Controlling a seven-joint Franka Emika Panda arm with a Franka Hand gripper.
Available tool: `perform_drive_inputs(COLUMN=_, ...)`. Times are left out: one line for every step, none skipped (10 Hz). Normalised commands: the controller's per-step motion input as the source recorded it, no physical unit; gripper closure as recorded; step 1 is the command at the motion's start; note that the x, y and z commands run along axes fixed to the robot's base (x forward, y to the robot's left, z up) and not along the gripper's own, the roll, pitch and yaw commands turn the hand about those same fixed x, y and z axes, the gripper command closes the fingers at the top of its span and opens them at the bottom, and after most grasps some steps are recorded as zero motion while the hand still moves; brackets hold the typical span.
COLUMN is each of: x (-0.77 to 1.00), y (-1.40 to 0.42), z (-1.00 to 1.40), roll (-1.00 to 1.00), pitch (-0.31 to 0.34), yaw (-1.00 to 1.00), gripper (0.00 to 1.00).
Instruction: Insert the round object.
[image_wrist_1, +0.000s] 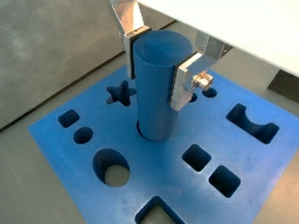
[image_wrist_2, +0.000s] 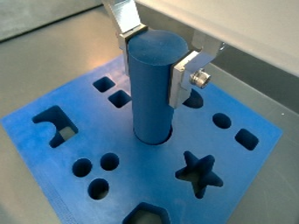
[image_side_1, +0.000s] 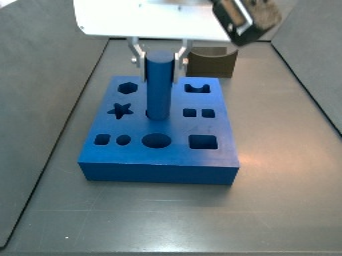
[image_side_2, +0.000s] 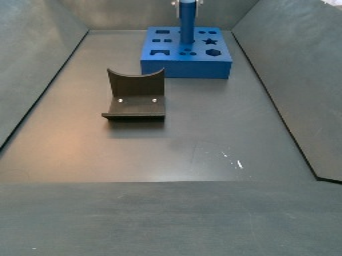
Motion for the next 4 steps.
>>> perform_drive_inputs(x=0.0, y=0.04, z=-0.24, roll=0.05, pitch=0.0, yaw=0.01, gripper=1.0)
perform_drive_inputs(x=0.01, y=0.05, z=0.0, roll=-0.03, pitch=0.0, yaw=0.0, gripper=1.0)
perform_drive_inputs(x=0.0, y=0.01, z=0.0, roll=-0.02, pitch=0.0, yaw=0.0, gripper=1.0)
perform_drive_inputs(x=0.0, y=0.0, z=0.0, roll=0.0, pitch=0.0, yaw=0.0, gripper=1.0)
